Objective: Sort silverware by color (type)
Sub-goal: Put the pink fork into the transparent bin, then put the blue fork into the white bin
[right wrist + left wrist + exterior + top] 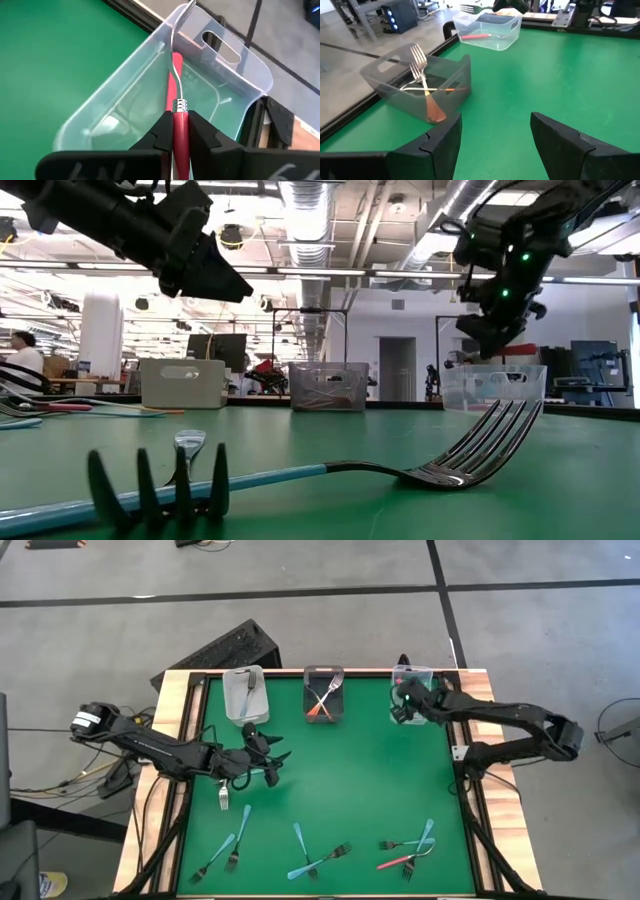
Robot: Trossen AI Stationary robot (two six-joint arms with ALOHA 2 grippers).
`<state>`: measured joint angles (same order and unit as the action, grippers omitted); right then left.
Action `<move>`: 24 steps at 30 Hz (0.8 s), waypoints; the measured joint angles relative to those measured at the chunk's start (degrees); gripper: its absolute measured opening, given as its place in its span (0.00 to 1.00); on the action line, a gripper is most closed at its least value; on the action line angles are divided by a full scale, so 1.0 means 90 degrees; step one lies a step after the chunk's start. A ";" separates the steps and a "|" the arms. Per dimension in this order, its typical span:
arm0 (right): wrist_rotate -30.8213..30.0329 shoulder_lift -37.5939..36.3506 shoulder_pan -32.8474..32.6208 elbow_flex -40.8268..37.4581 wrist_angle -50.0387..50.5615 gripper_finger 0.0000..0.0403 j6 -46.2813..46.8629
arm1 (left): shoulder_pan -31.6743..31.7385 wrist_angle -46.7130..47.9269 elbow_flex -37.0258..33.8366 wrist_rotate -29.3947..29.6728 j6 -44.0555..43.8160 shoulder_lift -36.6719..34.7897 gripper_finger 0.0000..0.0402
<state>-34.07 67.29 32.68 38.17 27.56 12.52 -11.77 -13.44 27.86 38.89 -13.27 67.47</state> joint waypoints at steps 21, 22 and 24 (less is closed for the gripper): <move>0.1281 -0.0144 -0.0041 0.0002 -0.0504 0.60 0.0549 | -0.0160 0.0128 0.0000 -0.0549 -0.0168 0.0007 0.56; 0.1285 -0.0196 -0.0311 0.0002 -0.0507 0.60 0.0654 | -0.0185 0.0127 0.0000 -0.0839 -0.0068 0.0008 0.56; 0.1317 -0.0274 -0.0992 0.0002 -0.0516 0.58 0.0914 | -0.0262 0.0092 0.0000 -0.1349 0.0125 0.0081 0.56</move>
<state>-22.22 64.82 23.75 38.20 22.91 20.74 -14.13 -12.61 27.86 26.75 -12.14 68.20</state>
